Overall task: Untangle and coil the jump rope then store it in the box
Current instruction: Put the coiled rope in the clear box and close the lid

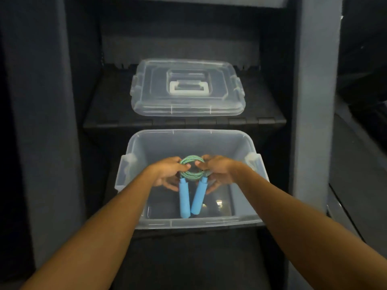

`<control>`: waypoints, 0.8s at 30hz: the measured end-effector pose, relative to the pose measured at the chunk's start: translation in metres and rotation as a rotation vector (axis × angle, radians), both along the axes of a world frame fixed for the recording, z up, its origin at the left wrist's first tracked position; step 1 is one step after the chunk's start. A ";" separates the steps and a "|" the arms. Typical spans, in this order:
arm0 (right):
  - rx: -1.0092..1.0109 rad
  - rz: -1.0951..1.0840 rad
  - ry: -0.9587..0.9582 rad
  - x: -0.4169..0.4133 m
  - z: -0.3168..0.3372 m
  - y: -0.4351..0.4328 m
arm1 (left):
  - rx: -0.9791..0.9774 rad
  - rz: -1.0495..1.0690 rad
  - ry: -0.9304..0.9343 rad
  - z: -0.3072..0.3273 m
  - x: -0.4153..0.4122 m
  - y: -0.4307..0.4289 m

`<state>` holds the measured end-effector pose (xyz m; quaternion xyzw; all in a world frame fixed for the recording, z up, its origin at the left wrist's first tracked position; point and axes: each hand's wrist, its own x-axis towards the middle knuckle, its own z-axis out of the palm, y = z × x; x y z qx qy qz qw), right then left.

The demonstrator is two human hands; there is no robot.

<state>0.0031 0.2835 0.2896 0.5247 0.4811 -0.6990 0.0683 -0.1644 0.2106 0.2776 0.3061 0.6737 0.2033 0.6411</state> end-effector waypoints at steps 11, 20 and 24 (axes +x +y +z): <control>-0.119 0.115 -0.308 -0.032 -0.037 0.011 | -0.176 -0.102 0.167 -0.044 -0.001 0.019; 0.522 0.607 -0.587 -0.031 -0.026 0.027 | -0.189 -0.021 0.179 -0.041 -0.003 0.024; 0.576 0.661 -0.560 -0.036 -0.029 0.029 | -0.170 -0.038 0.204 -0.040 -0.001 0.023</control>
